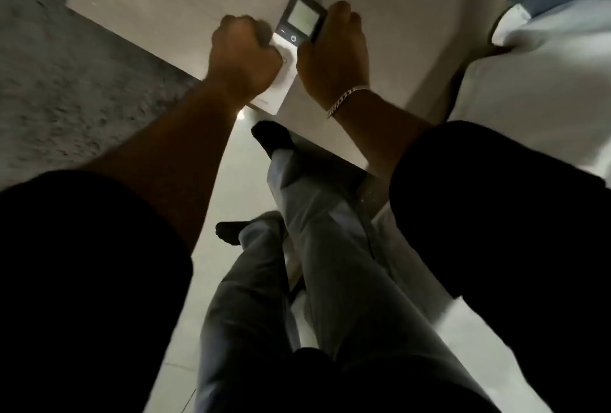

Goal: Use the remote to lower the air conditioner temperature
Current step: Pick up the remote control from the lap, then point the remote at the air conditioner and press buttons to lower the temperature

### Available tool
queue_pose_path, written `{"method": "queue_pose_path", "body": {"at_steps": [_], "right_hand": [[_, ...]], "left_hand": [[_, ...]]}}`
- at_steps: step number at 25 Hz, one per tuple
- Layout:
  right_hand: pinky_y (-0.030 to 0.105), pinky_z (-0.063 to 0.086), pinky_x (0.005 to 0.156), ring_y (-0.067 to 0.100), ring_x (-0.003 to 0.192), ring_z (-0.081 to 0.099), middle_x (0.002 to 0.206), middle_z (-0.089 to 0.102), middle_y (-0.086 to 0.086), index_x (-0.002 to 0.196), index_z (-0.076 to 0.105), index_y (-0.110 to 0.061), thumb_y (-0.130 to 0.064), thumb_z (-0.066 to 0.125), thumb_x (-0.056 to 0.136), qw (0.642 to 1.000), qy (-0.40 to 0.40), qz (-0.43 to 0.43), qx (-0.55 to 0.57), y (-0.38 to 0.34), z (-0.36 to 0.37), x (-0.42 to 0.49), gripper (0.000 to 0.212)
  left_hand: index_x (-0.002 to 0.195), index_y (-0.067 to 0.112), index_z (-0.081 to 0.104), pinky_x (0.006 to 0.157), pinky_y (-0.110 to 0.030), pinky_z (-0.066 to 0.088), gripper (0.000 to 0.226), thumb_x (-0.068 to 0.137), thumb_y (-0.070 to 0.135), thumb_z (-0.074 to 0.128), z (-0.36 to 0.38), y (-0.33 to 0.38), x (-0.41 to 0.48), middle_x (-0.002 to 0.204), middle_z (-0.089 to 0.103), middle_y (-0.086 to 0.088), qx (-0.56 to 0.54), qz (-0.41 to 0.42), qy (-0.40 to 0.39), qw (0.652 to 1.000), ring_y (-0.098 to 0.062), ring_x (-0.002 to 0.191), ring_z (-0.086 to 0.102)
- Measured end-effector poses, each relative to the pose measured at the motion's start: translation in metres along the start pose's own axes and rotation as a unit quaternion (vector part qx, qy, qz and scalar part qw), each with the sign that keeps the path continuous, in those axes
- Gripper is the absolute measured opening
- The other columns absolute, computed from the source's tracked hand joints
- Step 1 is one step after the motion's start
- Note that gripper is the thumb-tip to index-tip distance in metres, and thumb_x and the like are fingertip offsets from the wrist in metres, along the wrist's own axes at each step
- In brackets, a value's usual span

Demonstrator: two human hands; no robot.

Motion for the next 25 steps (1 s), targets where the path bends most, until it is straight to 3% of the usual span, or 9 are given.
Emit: {"method": "queue_pose_path", "body": {"at_steps": [3, 6, 9, 11, 13, 16, 19, 21, 25], "right_hand": [[0.039, 0.056, 0.089, 0.03, 0.106, 0.065, 0.117, 0.066, 0.017, 0.118, 0.05, 0.001, -0.015, 0.061, 0.086, 0.993, 0.012, 0.073, 0.091, 0.017, 0.015, 0.002, 0.038], [0.031, 0.058, 0.086, 0.027, 0.106, 0.068, 0.118, 0.069, 0.015, 0.119, 0.053, 0.0, -0.019, 0.072, 0.083, 0.979, 0.015, 0.095, 0.177, 0.021, 0.022, 0.0, 0.045], [0.036, 0.055, 0.09, 0.028, 0.105, 0.067, 0.112, 0.071, 0.015, 0.109, 0.059, -0.003, -0.023, 0.073, 0.082, 0.981, -0.003, 0.085, 0.173, 0.023, 0.02, 0.002, 0.037], [0.04, 0.055, 0.087, 0.031, 0.098, 0.067, 0.098, 0.071, 0.016, 0.088, 0.059, -0.008, -0.022, 0.074, 0.081, 0.982, -0.045, 0.058, 0.174, 0.018, 0.017, -0.002, 0.021], [0.037, 0.056, 0.084, 0.028, 0.093, 0.069, 0.092, 0.07, 0.014, 0.08, 0.059, -0.011, -0.021, 0.075, 0.081, 0.981, -0.086, 0.017, 0.172, -0.001, 0.007, -0.01, 0.019], [0.027, 0.055, 0.079, 0.014, 0.087, 0.066, 0.105, 0.073, 0.008, 0.102, 0.064, -0.004, -0.026, 0.076, 0.08, 0.977, -0.134, -0.056, 0.158, -0.062, -0.023, -0.034, 0.033], [0.021, 0.054, 0.071, 0.012, 0.08, 0.064, 0.102, 0.074, 0.009, 0.108, 0.061, -0.001, -0.021, 0.081, 0.076, 0.961, -0.152, -0.132, 0.188, -0.14, -0.058, -0.069, 0.043], [0.029, 0.057, 0.074, 0.016, 0.078, 0.065, 0.093, 0.073, 0.012, 0.105, 0.062, 0.002, -0.016, 0.083, 0.072, 0.95, -0.162, -0.167, 0.207, -0.193, -0.08, -0.089, 0.042], [0.04, 0.06, 0.077, 0.018, 0.076, 0.068, 0.078, 0.069, 0.002, 0.1, 0.064, -0.004, -0.01, 0.084, 0.071, 0.912, -0.212, -0.259, 0.237, -0.31, -0.122, -0.139, 0.036]], "left_hand": [[0.1, 0.006, 0.067, 0.079, -0.019, 0.045, 0.022, 0.087, 0.016, 0.054, 0.017, -0.007, 0.011, 0.102, 0.067, -0.014, -0.019, -0.021, -0.041, 0.999, -0.025, 0.097, 0.06], [0.106, 0.006, 0.066, 0.064, -0.007, 0.049, 0.024, 0.086, 0.018, 0.061, 0.029, -0.009, 0.019, 0.105, 0.065, -0.005, -0.104, -0.075, -0.051, 0.99, -0.016, 0.095, 0.061], [0.108, 0.001, 0.065, 0.086, -0.042, 0.058, 0.026, 0.084, 0.013, 0.062, 0.028, -0.018, 0.017, 0.113, 0.067, -0.019, -0.214, -0.155, -0.06, 0.963, -0.031, 0.104, 0.065], [0.103, 0.004, 0.068, 0.087, -0.046, 0.057, 0.02, 0.086, 0.013, 0.061, 0.017, -0.023, 0.004, 0.109, 0.069, -0.018, -0.22, -0.165, -0.052, 0.96, -0.032, 0.1, 0.067], [0.09, 0.008, 0.07, 0.073, -0.042, 0.062, 0.009, 0.088, 0.009, 0.061, -0.002, -0.028, -0.017, 0.099, 0.071, -0.014, -0.258, -0.163, -0.026, 0.952, -0.028, 0.088, 0.072], [0.078, 0.006, 0.064, 0.049, -0.023, 0.058, 0.01, 0.086, 0.001, 0.063, -0.066, -0.027, -0.061, 0.081, 0.069, -0.007, -0.332, -0.174, 0.049, 0.926, -0.01, 0.066, 0.072], [0.083, -0.002, 0.063, 0.071, -0.042, 0.063, 0.004, 0.087, -0.002, 0.062, -0.147, -0.025, -0.109, 0.097, 0.07, -0.027, -0.363, -0.156, 0.1, 0.913, -0.03, 0.084, 0.073], [0.073, 0.006, 0.06, 0.084, -0.053, 0.058, 0.017, 0.087, -0.003, 0.06, -0.202, -0.022, -0.138, 0.097, 0.067, -0.028, -0.37, -0.131, 0.133, 0.91, -0.035, 0.087, 0.068], [0.084, 0.003, 0.067, 0.065, -0.035, 0.063, 0.011, 0.089, -0.001, 0.058, -0.316, -0.026, -0.202, 0.093, 0.072, -0.022, -0.395, -0.07, 0.213, 0.891, -0.014, 0.065, 0.072]]}}
Point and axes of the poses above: each hand's wrist, its own x-axis towards the middle knuckle, its own z-axis out of the palm, y = z × x, the point moved 3 cm from there along x, towards the middle knuckle
